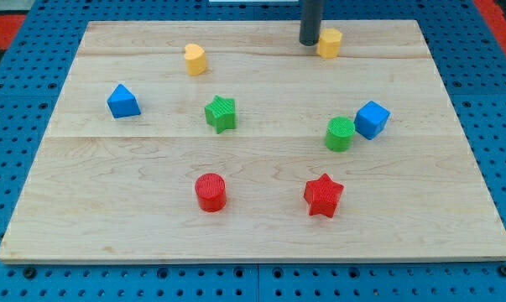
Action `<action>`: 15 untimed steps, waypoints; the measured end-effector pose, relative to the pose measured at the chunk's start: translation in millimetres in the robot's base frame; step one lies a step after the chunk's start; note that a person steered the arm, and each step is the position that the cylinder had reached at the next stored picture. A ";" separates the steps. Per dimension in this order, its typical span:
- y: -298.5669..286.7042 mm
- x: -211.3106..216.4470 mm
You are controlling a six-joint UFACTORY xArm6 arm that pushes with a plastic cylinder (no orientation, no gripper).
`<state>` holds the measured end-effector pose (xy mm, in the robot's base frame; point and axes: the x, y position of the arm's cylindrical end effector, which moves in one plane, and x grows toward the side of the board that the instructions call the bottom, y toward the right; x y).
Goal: Move yellow heart to the yellow hexagon
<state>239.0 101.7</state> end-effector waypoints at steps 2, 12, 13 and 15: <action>40.7 0.0; -176.8 0.1; -174.2 1.3; -186.7 -32.0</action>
<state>207.0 -85.0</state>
